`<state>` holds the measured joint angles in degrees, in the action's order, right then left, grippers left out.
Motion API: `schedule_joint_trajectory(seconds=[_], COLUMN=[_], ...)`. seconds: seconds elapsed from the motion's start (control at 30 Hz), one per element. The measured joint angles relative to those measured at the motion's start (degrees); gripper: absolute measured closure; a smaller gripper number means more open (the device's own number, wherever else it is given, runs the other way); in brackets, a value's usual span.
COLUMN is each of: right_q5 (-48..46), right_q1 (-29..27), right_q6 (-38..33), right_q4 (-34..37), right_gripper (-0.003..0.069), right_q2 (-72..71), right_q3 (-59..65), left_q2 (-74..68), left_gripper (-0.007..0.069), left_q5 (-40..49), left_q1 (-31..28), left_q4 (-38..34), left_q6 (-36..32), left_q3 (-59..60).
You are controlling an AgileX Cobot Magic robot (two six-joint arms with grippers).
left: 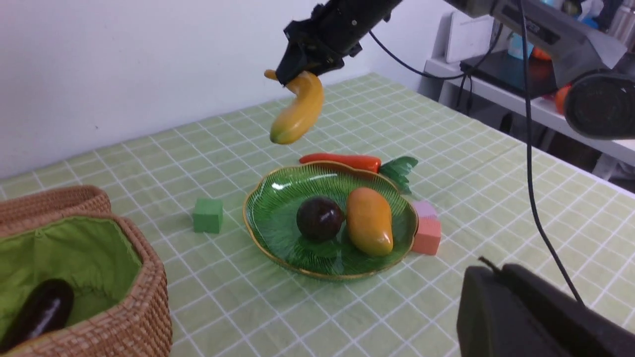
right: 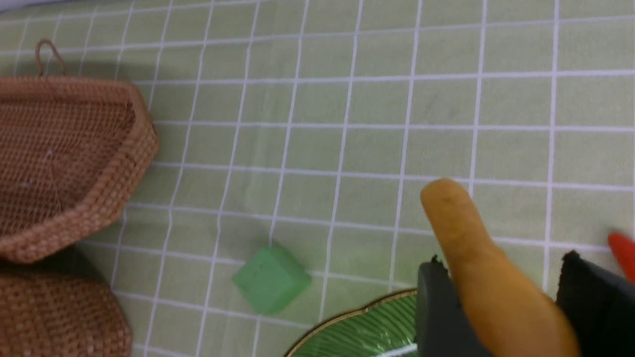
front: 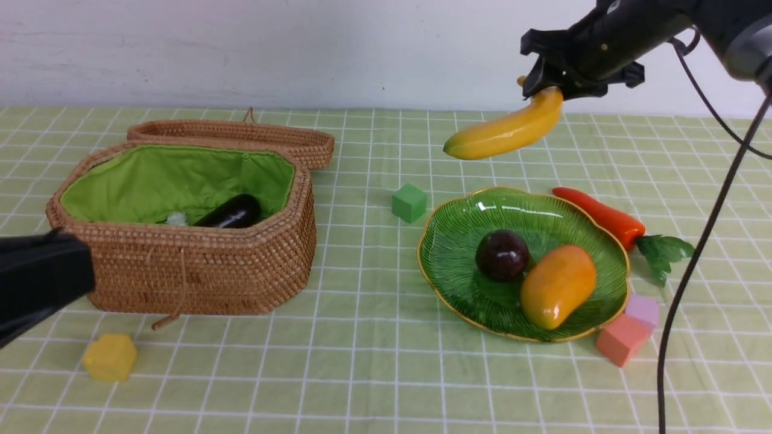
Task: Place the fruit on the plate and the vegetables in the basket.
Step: Use the right arm to grab a banana and put it into the right plate
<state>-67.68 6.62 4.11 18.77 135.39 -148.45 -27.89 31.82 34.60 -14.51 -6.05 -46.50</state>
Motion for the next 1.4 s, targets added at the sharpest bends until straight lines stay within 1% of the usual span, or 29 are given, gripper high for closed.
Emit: schedule_joint_trajectory(seconds=[0.13,0.3,0.43,0.5,0.53,0.57,0.63,0.73,0.8,0.87,0.9,0.93,1.03,1.17,1.3,1.4], right_q5=[-3.9,-4.2,-4.0,-4.0,-4.0,-3.9,-4.0,-4.0,-3.9,-3.3,-2.7,-1.4,3.8,9.0,9.7,10.2], right_q1=[0.0,0.1,0.5,1.4,1.5,2.2,3.1,6.2,7.4,9.7,10.0,10.6,10.9,10.9,10.9,11.2], right_q6=[-0.6,-1.1,-1.9,-3.0,-3.1,-4.1,-5.1,-8.3,-10.7,-17.9,-19.4,-22.0,-25.7,-27.4,-28.0,-28.0], right_q4=[0.1,-0.1,-0.9,-2.5,-2.5,-3.2,-3.6,-3.8,-4.0,-5.3,-5.9,-6.6,-8.0,-8.4,-7.8,-8.6], right_gripper=[0.0354,0.0354,0.0354,0.0354,0.0354,0.0354,0.0354,0.0354,0.0354,0.0354,0.0354,0.0354,0.0354,0.0354,0.0354,0.0354], right_q2=[-0.8,-3.2,-7.5,-11.8,-12.1,-14.2,-15.8,-17.4,-17.3,-16.7,-16.6,-16.4,-15.8,-14.6,-13.6,-12.9], right_q3=[-0.1,2.6,9.4,17.8,17.8,22.2,27.0,35.0,36.4,38.1,38.1,38.1,38.1,38.1,38.1,38.1], left_q2=[0.0,0.0,0.0,0.0,0.0,0.0,0.0,0.0,0.0,0.0,0.0,0.0,0.0,0.0,0.0,0.0], left_gripper=[0.0623,0.0623,0.0623,0.0623,0.0623,0.0623,0.0623,0.0621,0.0621,0.0619,0.0619,0.062,0.062,0.062,0.062,0.062], left_q5=[-1.2,0.6,3.2,5.2,5.4,6.6,7.8,9.8,10.3,11.4,11.5,11.6,11.7,11.8,12.0,12.0], left_q1=[0.0,0.0,0.0,0.0,0.0,0.0,0.0,0.0,0.0,0.0,0.0,0.0,0.0,0.0,0.0,0.0], left_q4=[0.0,0.0,0.1,0.2,0.2,0.2,0.2,-0.3,-0.4,-0.4,-0.4,-0.4,-0.5,-1.0,-1.7,-2.1], left_q6=[0.0,-0.1,-0.2,-1.4,-1.5,-2.7,-3.7,-6.1,-6.6,-7.3,-7.4,-7.5,-7.5,-7.5,-7.5,-7.5], left_q3=[0.0,0.0,0.0,0.0,0.0,0.0,0.0,0.0,0.0,0.0,0.0,0.0,0.0,0.0,0.0,0.0])
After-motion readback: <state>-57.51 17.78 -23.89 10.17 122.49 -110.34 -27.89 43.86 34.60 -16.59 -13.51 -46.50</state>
